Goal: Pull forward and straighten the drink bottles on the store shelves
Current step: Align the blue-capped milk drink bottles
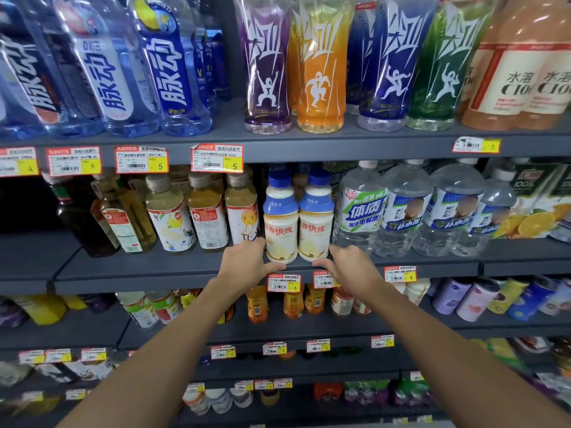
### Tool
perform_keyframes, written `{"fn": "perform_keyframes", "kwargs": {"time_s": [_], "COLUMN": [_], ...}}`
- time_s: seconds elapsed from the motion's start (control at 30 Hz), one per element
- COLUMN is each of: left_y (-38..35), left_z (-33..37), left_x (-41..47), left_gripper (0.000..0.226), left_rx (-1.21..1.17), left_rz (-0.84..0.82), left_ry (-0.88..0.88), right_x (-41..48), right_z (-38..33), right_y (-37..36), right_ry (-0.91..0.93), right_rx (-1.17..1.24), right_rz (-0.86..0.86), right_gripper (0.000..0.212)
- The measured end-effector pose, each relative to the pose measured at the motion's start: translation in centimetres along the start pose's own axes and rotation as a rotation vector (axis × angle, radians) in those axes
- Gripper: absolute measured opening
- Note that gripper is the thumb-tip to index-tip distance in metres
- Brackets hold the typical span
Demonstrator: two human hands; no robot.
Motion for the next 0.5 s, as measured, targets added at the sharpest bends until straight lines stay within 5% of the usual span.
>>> {"fn": "perform_keyframes", "kwargs": {"time_s": [0.5], "left_y": [-0.82], "left_z": [-0.59], "left_x": [-0.56], "left_gripper": [0.054], "left_rx": [-0.214], "left_rz": [-0.051], "left_ry": [0.145], "right_x": [-0.16], "right_z": [-0.24], "right_y": [0.31], "right_ry": [-0.009], "right_rx": [0.036], "right_rz": [0.013], "right_gripper": [0.058]}}
Point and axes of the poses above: each hand's wrist, its own x-axis towards the middle knuckle, its own y-axis out of the back of the hand, z = x × y, the point moved 6 cm from there along x, towards the middle knuckle, and after that the axes turned 6 degrees about y, right-handed, at the moved point
